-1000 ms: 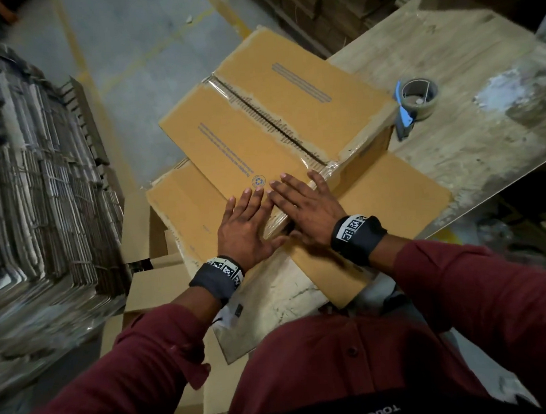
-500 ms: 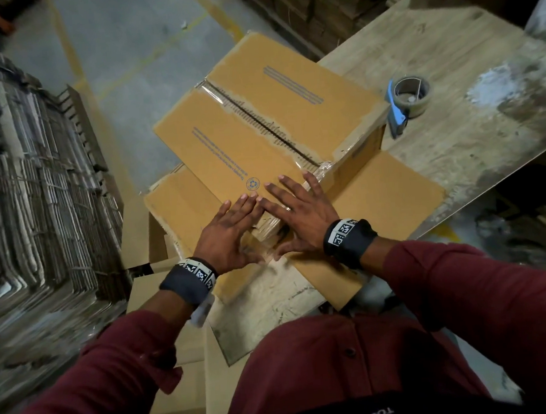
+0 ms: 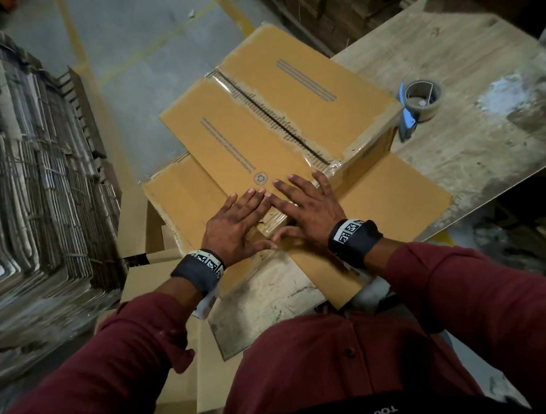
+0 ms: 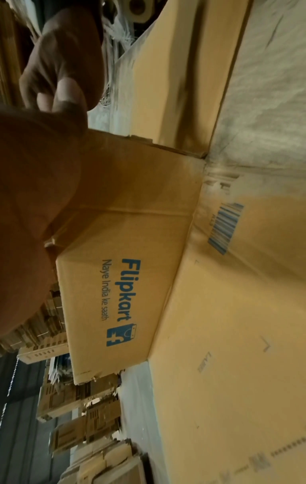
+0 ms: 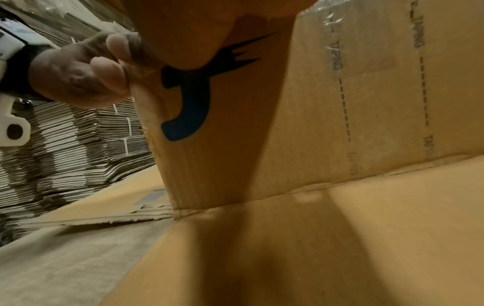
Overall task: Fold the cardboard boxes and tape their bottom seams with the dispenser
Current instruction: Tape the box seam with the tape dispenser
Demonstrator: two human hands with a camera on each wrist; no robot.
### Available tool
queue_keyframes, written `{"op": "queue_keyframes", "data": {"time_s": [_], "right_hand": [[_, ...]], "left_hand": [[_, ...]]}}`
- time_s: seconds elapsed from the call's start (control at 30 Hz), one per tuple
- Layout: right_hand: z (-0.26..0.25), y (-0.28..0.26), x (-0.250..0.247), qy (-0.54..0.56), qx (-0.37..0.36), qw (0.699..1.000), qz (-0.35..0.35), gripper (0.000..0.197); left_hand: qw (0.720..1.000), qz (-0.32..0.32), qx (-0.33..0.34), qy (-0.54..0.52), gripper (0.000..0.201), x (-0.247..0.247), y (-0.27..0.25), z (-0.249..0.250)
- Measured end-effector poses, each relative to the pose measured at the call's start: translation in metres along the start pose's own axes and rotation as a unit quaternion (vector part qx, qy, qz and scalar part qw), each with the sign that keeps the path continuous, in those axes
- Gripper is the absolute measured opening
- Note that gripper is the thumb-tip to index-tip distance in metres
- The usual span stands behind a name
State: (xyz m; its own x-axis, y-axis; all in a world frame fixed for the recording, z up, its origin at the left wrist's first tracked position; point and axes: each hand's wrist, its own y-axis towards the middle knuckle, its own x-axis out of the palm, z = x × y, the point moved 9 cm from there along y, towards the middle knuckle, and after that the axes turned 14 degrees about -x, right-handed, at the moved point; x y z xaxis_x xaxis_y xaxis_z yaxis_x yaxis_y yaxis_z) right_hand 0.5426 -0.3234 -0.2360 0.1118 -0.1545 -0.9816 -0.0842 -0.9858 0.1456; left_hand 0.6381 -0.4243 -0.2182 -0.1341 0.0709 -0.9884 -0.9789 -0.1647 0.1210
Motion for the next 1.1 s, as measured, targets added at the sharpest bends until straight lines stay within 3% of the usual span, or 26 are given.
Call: {"op": "queue_keyframes", "data": {"time_s": [0.13,0.43,0.6,0.8,0.93,1.0,1.03,1.1], "right_hand": [[0.0,-0.002,0.002,-0.026,-0.026,0.999,0.034,0.077],[-0.003,-0.006,-0.005,-0.013,-0.037,0.996,0.077,0.065],[0.001,-0.007,-0.006,-0.011,-0.03,0.998,0.054,0.074],[-0.001,-0.006,0.0,-0.024,-0.029,0.999,0.03,0.063],[0.0,-0.006,-0.014,-0.002,-0.041,0.998,0.047,0.06],[0.015,-0.013,-0.035,0.024,-0.033,0.995,0.094,0.054],[0.032,-0.018,-0.048,0.031,-0.008,0.992,0.119,0.052],[0.081,-0.03,-0.073,0.044,0.086,0.984,0.149,0.052]], "left_hand": [[1.0,-0.004,0.001,0.003,0.095,0.007,-0.004,0.001],[0.997,-0.027,-0.068,0.008,0.078,0.017,-0.011,0.012],[0.997,-0.023,-0.072,-0.007,0.078,0.014,-0.01,0.011],[0.996,-0.037,-0.084,-0.003,0.074,0.017,-0.008,0.012],[0.989,-0.017,-0.113,-0.093,0.075,0.006,-0.007,0.011],[0.965,0.014,-0.199,-0.171,0.079,-0.005,-0.005,0.004],[0.937,0.033,-0.272,-0.218,0.082,-0.013,-0.005,-0.003],[0.841,0.057,-0.423,-0.332,0.083,-0.021,-0.01,-0.014]]}}
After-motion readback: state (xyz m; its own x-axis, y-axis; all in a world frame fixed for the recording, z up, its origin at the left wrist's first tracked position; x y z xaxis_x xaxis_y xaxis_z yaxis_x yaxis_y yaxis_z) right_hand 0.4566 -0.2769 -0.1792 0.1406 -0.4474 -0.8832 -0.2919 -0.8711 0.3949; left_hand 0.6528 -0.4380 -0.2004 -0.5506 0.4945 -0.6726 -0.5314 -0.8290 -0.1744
